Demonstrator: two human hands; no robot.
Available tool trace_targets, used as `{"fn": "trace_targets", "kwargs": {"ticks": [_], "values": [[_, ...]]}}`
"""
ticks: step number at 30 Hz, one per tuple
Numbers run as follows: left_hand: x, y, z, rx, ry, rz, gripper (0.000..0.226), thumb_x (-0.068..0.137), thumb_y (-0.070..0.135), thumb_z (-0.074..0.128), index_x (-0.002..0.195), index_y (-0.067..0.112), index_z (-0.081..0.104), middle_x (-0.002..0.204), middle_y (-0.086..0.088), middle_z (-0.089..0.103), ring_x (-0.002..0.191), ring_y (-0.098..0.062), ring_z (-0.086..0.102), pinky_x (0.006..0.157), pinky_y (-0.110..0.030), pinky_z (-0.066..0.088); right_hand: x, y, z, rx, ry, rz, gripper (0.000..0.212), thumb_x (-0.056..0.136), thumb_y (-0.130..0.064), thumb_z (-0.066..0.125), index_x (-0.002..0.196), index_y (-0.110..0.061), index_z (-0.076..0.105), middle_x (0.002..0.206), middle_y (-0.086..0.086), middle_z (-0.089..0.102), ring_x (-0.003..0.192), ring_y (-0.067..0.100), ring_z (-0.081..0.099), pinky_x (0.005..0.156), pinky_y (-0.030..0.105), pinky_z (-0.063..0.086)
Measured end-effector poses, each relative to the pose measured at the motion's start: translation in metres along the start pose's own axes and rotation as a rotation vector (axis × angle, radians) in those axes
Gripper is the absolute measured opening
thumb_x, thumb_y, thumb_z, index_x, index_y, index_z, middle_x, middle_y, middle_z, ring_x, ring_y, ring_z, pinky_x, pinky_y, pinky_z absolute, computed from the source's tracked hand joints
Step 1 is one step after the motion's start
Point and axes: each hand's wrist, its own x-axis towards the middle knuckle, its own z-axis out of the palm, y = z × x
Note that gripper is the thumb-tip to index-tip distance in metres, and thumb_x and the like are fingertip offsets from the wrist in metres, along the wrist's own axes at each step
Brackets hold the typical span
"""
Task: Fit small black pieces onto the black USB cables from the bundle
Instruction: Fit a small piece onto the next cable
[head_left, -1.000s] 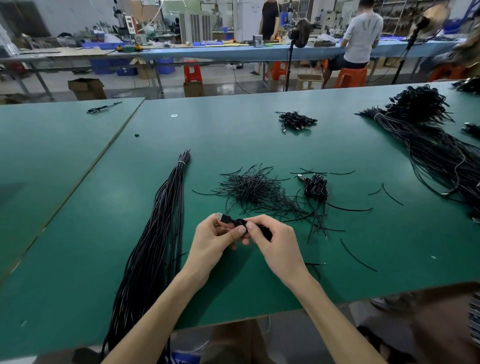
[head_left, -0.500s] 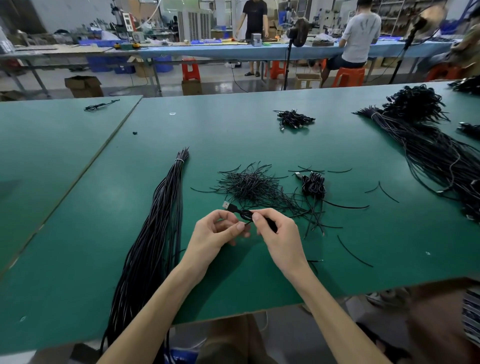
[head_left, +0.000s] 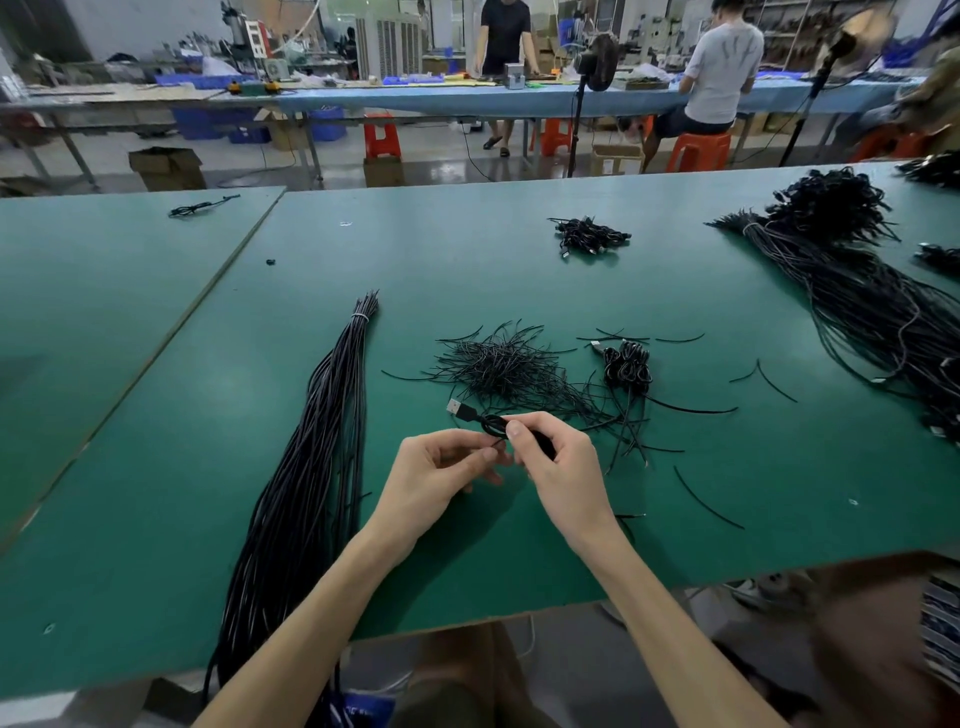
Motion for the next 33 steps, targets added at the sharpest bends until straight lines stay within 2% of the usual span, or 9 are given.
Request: {"fn": "trace_targets", "kwargs": {"ticks": [4, 8, 14, 18, 22, 25, 27, 30, 33], "values": [[-0.001, 0.001, 0.002, 0.023, 0.034, 0.031, 0.025, 0.085, 0.033, 0.08, 0.101, 0.013, 0.078, 0.091, -0.006, 0.08, 0.08, -0.024, 0.077, 0.064, -0.024, 0.053, 0.0, -0.001, 0.0, -0.002, -0.008, 0.0, 0.014, 0.103, -0.018, 0.062, 0.103, -0.015, 0.076, 0.073, -0.025, 0.069, 0.068, -0.004, 0.064, 0.065, 0.011, 0.047], [-0.002, -0.003, 0.003, 0.16, 0.096, 0.117, 0.005, 0.09, 0.015, 0.078, 0.096, 0.013, 0.078, 0.081, 0.001, 0.079, 0.074, -0.016, 0.075, 0.066, -0.018, 0.052, -0.001, -0.002, 0.002, -0.074, -0.014, -0.019, 0.015, 0.103, -0.019, 0.062, 0.104, -0.015, 0.076, 0.073, -0.026, 0.068, 0.07, -0.003, 0.062, 0.066, 0.009, 0.043], [-0.005, -0.004, 0.006, 0.435, 0.189, 0.189, 0.013, 0.09, 0.012, 0.078, 0.091, 0.024, 0.076, 0.082, 0.017, 0.075, 0.075, -0.007, 0.071, 0.068, -0.021, 0.055, -0.002, -0.002, 0.004, -0.136, -0.013, -0.022, 0.015, 0.102, -0.022, 0.064, 0.101, -0.014, 0.077, 0.069, -0.029, 0.066, 0.068, -0.005, 0.06, 0.064, 0.008, 0.041], [-0.003, -0.003, 0.005, 0.378, 0.186, 0.149, 0.007, 0.093, 0.018, 0.076, 0.089, 0.024, 0.076, 0.078, 0.012, 0.076, 0.069, -0.007, 0.071, 0.066, -0.018, 0.053, -0.002, -0.004, 0.005, -0.146, -0.026, -0.025, 0.014, 0.102, -0.02, 0.064, 0.104, -0.015, 0.077, 0.074, -0.018, 0.069, 0.073, -0.004, 0.062, 0.068, 0.009, 0.043], [-0.003, -0.003, 0.004, 0.389, 0.188, 0.14, 0.009, 0.093, 0.017, 0.075, 0.088, 0.024, 0.076, 0.079, 0.013, 0.076, 0.071, -0.009, 0.071, 0.068, -0.023, 0.055, -0.003, -0.006, 0.007, -0.183, -0.043, -0.037, 0.014, 0.102, -0.018, 0.063, 0.107, -0.015, 0.076, 0.084, -0.015, 0.071, 0.079, -0.006, 0.063, 0.072, 0.008, 0.044], [-0.006, -0.003, 0.005, 0.523, 0.238, 0.235, 0.009, 0.092, 0.018, 0.076, 0.086, 0.024, 0.076, 0.08, 0.019, 0.072, 0.072, -0.005, 0.067, 0.065, -0.009, 0.044, -0.004, -0.008, 0.008, -0.215, -0.043, -0.056, 0.012, 0.102, -0.018, 0.064, 0.107, -0.016, 0.075, 0.092, -0.014, 0.072, 0.089, -0.005, 0.065, 0.077, 0.008, 0.045], [-0.006, -0.003, 0.005, 0.556, 0.257, 0.274, 0.008, 0.092, 0.018, 0.077, 0.086, 0.024, 0.076, 0.081, 0.021, 0.071, 0.073, -0.003, 0.066, 0.063, -0.006, 0.04, -0.004, -0.009, 0.008, -0.219, -0.043, -0.062, 0.013, 0.102, -0.018, 0.064, 0.109, -0.018, 0.074, 0.098, -0.012, 0.073, 0.095, -0.003, 0.065, 0.081, 0.01, 0.047], [-0.005, -0.003, 0.004, 0.551, 0.256, 0.274, 0.01, 0.091, 0.018, 0.077, 0.085, 0.026, 0.076, 0.082, 0.022, 0.071, 0.076, -0.004, 0.067, 0.063, -0.007, 0.04, -0.005, -0.01, 0.008, -0.225, -0.051, -0.068, 0.014, 0.102, -0.017, 0.063, 0.112, -0.017, 0.073, 0.103, -0.009, 0.073, 0.098, 0.001, 0.066, 0.087, 0.016, 0.05], [-0.005, -0.002, 0.003, 0.518, 0.25, 0.246, 0.014, 0.091, 0.018, 0.077, 0.084, 0.03, 0.075, 0.08, 0.022, 0.072, 0.077, -0.007, 0.068, 0.062, -0.012, 0.041, -0.005, -0.01, 0.008, -0.22, -0.072, -0.064, 0.015, 0.103, -0.016, 0.062, 0.113, -0.015, 0.073, 0.104, -0.008, 0.073, 0.099, 0.002, 0.066, 0.086, 0.015, 0.049]]}}
